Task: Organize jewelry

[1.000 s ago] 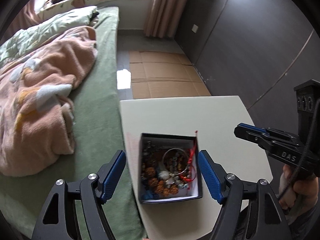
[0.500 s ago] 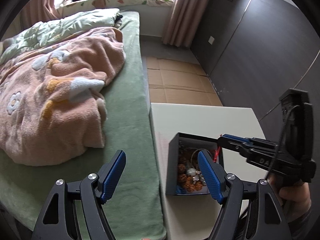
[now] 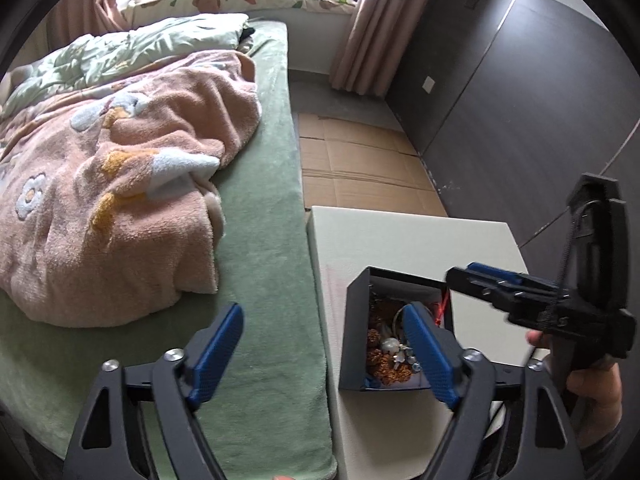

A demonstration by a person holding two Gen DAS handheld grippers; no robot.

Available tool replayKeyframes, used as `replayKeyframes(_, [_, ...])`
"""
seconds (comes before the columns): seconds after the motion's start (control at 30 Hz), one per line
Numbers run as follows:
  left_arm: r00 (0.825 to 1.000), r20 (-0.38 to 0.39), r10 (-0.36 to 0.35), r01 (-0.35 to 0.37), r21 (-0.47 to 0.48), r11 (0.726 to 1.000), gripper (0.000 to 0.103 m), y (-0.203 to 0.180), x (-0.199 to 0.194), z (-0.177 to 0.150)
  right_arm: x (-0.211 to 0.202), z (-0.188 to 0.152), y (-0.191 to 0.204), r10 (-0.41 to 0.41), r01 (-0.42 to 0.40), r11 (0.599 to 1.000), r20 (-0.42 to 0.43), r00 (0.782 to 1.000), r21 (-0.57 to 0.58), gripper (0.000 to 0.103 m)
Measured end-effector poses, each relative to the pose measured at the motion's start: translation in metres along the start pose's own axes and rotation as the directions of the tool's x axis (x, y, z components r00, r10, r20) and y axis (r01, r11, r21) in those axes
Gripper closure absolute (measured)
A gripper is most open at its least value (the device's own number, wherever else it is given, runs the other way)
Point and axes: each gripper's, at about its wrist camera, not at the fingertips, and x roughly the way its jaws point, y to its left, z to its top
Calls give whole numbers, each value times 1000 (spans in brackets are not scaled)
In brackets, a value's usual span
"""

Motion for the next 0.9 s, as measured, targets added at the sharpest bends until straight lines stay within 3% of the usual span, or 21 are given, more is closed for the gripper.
replayKeyframes(0.1, [1000,12,-15,15,19,1000,5,-9,-4,-1,-25,-4,-2,-4,4,1000,43,999,9,36])
replayKeyframes(0.2, [999,22,-32,31,28,999,5,-17,-8,-6,-48,-9,-5,-30,29,999,70,997,14,10])
replayKeyframes(0.57, [993,79,-93,87,72,994,0,-64,-44,-29,-126,-64,-28,-78,71,996,155,985,51,0])
replayKeyframes(0.73, [981,112,-156,142,122,982,0,-83,-64,-47,-161,-99,-43,-134,113,988,210,968,108,0])
replayKeyframes(0.9, [977,151,-148,122,167,978,0,-94,-80,-64,-191,-133,-56,-191,154,976,262,946,156,0])
